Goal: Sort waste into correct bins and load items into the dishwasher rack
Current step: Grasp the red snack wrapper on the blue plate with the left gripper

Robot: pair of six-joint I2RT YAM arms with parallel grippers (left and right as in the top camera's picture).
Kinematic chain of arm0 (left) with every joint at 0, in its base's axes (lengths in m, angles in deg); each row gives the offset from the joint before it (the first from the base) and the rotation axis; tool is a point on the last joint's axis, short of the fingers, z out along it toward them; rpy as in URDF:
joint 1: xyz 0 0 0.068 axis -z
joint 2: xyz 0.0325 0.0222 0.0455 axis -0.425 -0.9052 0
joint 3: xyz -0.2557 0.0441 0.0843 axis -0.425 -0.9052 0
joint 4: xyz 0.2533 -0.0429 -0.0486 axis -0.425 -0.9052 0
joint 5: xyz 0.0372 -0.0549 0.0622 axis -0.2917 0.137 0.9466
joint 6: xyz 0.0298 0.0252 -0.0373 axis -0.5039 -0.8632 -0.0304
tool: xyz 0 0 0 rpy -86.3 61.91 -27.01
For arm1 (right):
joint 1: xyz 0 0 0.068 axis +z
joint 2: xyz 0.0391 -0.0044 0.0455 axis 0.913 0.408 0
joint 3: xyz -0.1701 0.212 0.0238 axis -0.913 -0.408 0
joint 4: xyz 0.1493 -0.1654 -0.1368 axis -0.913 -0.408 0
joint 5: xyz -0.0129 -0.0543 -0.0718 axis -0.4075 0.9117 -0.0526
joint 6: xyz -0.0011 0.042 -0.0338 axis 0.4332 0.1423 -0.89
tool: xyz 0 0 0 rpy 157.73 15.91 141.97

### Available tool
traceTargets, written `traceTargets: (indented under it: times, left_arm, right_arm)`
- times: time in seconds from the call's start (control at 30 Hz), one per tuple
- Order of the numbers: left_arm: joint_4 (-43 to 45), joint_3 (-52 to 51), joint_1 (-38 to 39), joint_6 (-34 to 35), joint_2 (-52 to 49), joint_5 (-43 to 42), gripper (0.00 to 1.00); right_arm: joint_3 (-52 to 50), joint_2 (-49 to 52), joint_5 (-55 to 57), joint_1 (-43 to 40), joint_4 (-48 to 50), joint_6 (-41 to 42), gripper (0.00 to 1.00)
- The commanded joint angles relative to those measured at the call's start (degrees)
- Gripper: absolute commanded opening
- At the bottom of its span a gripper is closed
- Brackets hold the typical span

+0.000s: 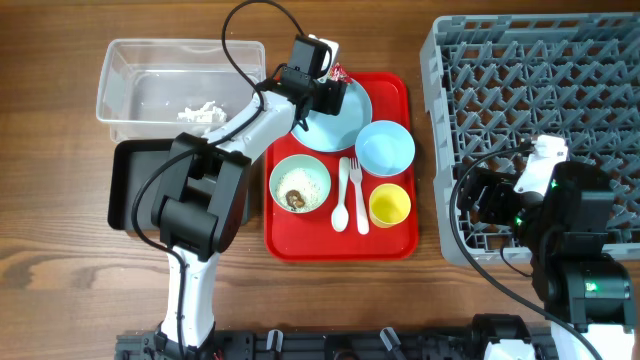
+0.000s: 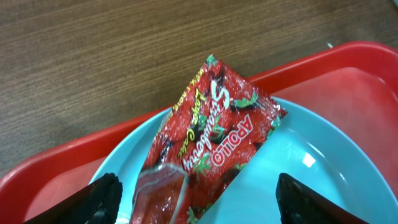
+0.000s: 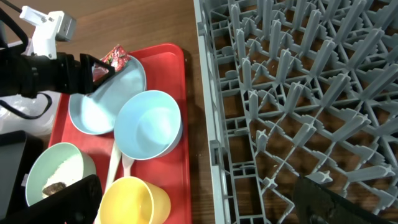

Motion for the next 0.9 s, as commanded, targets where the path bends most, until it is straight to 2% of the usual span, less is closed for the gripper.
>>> traceTargets:
  times: [0.0, 0.33, 0.47, 0.53, 0.57, 0.63, 0.77, 0.87]
  left_arm:
    - [-0.61, 0.07, 0.04, -0.28, 1.33, 1.16, 0.81]
    - [-2.10, 0.04, 0.22, -0.26, -2.51, 1.11, 0.76]
    - [-2.80, 0.04, 0.48, -0.26, -2.71, 1.11, 0.58]
    - [-4.39, 0.04, 0.48, -0.26, -2.71, 1.11, 0.41]
    - [-5.14, 0.04, 0.48, -0.26, -2.71, 1.11, 0.24]
    - [-6.36, 0.04, 0.48, -0.26, -2.71, 1.11, 0.04]
    - [-6.34, 0.07, 0.48, -0.26, 0.63, 1.14, 0.04]
    - [-7.54, 0.07, 0.42, -0.26, 8.63, 1.16, 0.04]
  right_arm:
    - [1.55, 0.00, -0.17, 0.22, 0.37, -1.01, 1.00]
    - [1.55, 0.00, -0.20, 0.24, 0.98, -1.01, 1.00]
    - [1.55, 0.00, -0.17, 0.24, 0.98, -0.98, 1.00]
    - [1.55, 0.00, -0.17, 0.24, 1.01, -0.98, 1.00]
    - [1.55, 0.00, -0.17, 0.24, 1.01, -1.01, 1.00]
    - [1.55, 0.00, -0.20, 0.24, 1.01, -0.98, 1.00]
    - [1.55, 0.00, -0.20, 0.24, 1.01, -0.98, 1.00]
    - [1.55, 0.00, -0.17, 0.22, 0.98, -0.98, 1.00]
